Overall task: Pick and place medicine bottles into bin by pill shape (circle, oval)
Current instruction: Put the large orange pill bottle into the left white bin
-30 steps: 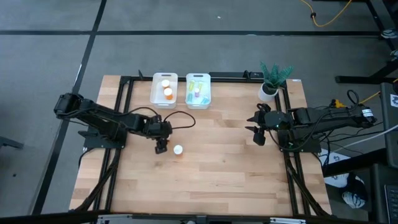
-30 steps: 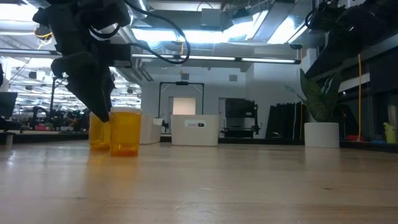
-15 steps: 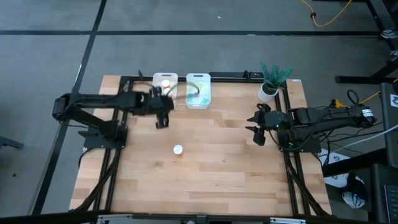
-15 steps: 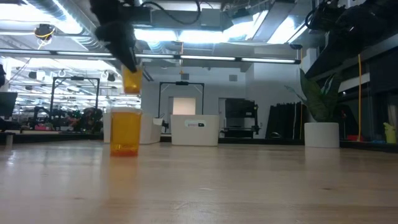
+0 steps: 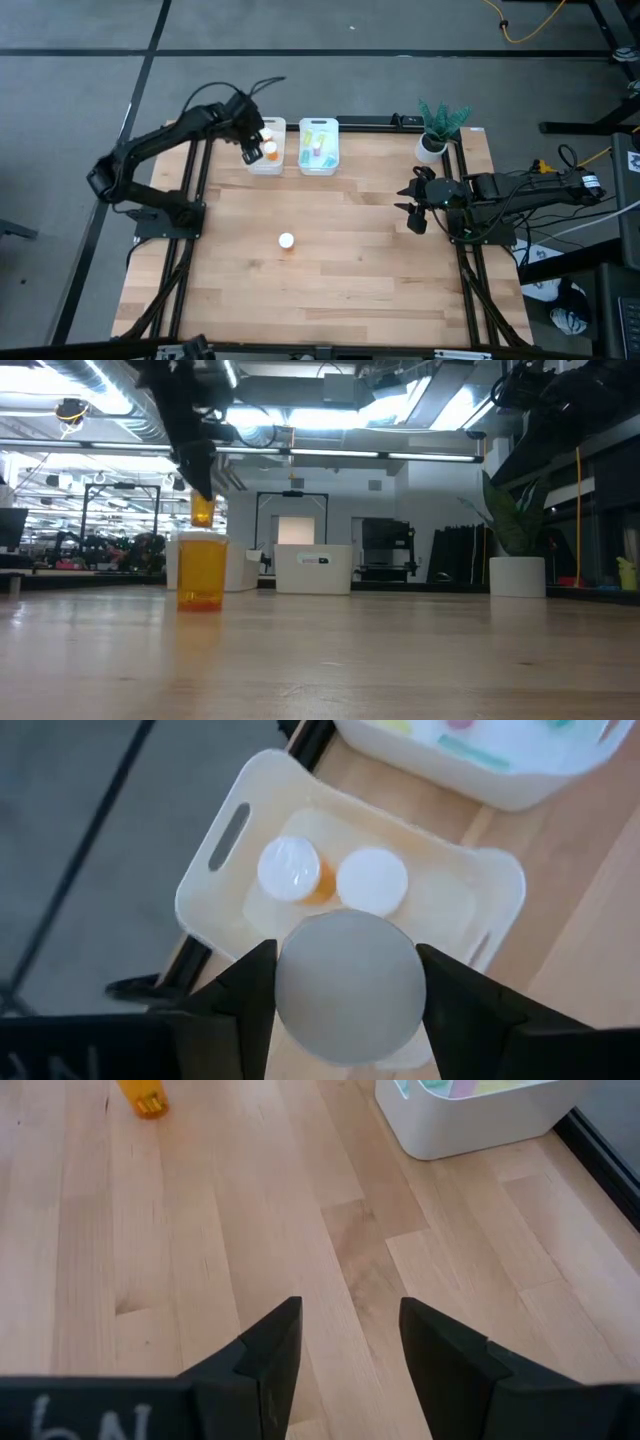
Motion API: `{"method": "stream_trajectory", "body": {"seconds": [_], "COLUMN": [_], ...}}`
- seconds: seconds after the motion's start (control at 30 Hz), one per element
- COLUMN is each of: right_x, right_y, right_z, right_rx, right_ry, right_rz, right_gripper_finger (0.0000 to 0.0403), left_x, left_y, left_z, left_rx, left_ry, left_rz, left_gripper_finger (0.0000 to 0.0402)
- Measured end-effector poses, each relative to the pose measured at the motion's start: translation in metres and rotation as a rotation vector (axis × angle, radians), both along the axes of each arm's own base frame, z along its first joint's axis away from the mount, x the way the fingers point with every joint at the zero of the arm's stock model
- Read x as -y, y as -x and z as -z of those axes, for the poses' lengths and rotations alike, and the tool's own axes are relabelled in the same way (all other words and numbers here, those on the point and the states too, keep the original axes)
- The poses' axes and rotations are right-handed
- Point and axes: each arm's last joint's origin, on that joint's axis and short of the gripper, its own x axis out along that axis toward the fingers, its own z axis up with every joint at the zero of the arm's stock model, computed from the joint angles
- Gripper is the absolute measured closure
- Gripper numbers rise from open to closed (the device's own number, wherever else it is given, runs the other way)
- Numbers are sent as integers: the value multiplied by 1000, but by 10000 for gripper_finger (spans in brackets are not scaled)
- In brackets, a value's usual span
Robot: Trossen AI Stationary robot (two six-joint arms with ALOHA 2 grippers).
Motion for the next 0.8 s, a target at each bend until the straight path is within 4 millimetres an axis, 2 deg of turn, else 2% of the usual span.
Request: {"method": "stream_trajectory", "body": {"seconds": [0.13, 0.5, 0.67, 0.8], "right_x": [0, 0, 0, 0], "right_y": [0, 0, 0, 0], "right_z": [0, 0, 0, 0], "right_rx": [0, 0, 0, 0], "right_ry": [0, 0, 0, 0], "right_rz": [0, 0, 0, 0], "right_gripper_finger": [231, 231, 231, 231], "left_x": [-17, -56, -75, -83], "left_y": [-3, -20, -17, -12], "left_z": [12, 71, 87, 94], "left_rx": [18, -125, -79, -90], "left_ry": [45, 154, 179, 198], "left_rz": [-2, 12, 4, -20], "left_gripper_finger": [213, 212, 212, 212]}}
